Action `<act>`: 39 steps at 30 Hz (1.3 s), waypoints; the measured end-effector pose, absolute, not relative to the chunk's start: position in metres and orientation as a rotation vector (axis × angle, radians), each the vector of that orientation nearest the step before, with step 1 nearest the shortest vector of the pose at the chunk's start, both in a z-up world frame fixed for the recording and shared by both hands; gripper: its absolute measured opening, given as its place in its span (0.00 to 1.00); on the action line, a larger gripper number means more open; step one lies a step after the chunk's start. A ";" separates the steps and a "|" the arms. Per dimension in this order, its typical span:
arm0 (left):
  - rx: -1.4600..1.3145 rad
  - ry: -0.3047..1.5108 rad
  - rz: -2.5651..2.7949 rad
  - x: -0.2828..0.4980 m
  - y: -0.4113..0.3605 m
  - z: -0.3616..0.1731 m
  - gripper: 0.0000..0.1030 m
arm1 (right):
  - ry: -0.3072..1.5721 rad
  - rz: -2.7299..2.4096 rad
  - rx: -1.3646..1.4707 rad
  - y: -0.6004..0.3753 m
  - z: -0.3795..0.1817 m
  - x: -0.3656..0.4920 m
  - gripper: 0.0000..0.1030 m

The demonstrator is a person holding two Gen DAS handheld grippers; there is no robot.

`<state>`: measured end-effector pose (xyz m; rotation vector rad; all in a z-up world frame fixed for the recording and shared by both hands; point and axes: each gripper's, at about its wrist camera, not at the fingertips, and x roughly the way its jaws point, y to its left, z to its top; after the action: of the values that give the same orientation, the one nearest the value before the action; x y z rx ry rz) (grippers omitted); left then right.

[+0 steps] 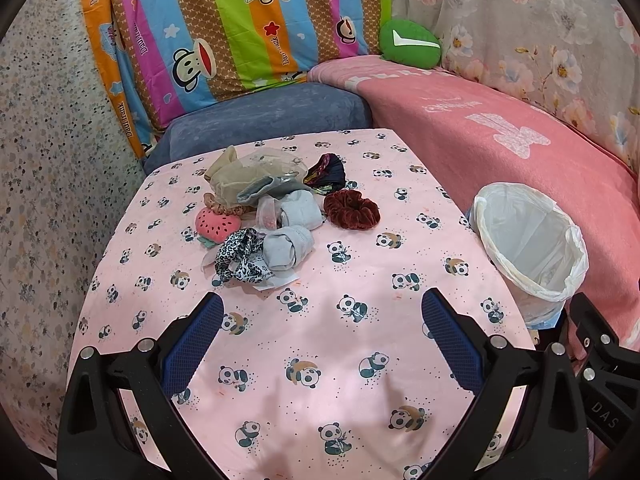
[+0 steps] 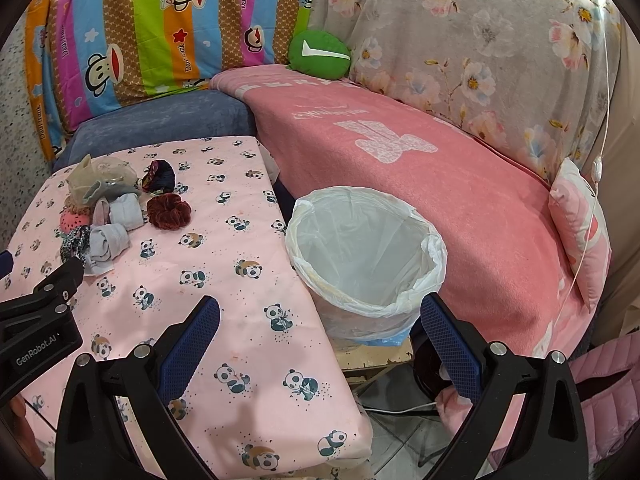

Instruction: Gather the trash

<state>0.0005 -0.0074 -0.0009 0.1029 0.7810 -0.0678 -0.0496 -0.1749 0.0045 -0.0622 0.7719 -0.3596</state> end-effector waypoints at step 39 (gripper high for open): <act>0.079 0.781 -0.086 0.008 -0.009 -0.002 0.92 | 0.760 -0.379 -0.044 -0.178 0.006 -0.042 0.94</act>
<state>0.0076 -0.0089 -0.0018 0.0792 0.7811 -0.0859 -0.0417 -0.1784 0.0063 -0.0441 0.7603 -0.3791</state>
